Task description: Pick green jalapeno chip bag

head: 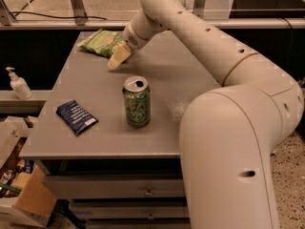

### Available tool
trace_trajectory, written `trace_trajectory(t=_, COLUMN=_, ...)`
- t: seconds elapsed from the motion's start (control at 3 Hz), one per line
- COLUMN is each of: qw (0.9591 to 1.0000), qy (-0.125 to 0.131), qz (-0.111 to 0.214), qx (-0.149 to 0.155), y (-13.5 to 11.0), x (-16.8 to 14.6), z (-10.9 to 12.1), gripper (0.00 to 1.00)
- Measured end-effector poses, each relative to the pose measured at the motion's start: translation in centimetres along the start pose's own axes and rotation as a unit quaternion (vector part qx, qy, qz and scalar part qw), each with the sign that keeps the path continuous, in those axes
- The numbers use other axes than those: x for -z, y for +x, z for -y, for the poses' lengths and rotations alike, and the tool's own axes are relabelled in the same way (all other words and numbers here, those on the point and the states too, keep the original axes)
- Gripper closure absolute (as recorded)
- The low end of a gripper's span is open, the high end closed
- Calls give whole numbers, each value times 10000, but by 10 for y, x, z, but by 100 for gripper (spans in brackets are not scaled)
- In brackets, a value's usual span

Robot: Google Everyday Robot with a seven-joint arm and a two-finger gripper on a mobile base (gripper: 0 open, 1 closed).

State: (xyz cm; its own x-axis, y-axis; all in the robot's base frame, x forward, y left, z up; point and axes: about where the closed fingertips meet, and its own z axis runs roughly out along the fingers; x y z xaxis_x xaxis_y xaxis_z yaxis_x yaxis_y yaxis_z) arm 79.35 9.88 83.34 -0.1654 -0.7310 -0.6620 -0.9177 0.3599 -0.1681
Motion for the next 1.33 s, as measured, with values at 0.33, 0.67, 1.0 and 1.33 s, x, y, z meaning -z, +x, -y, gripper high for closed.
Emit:
trace_trajectory(t=0.33, qw=9999, qy=96, qz=-73, qx=117, y=-6, x=1, z=3, gripper=40)
trace_trajectory(t=0.67, qw=9995, qy=153, qz=-177, qx=221, y=-3, x=2, z=1, gripper=63)
trace_trajectory(t=1.0, qw=9990, qy=183, qz=-266, qx=301, y=2, x=3, z=-1, gripper=87)
trace_trajectory(t=1.33, qw=9988, qy=216, qz=-295, qx=338, y=4, x=8, z=-3, gripper=100)
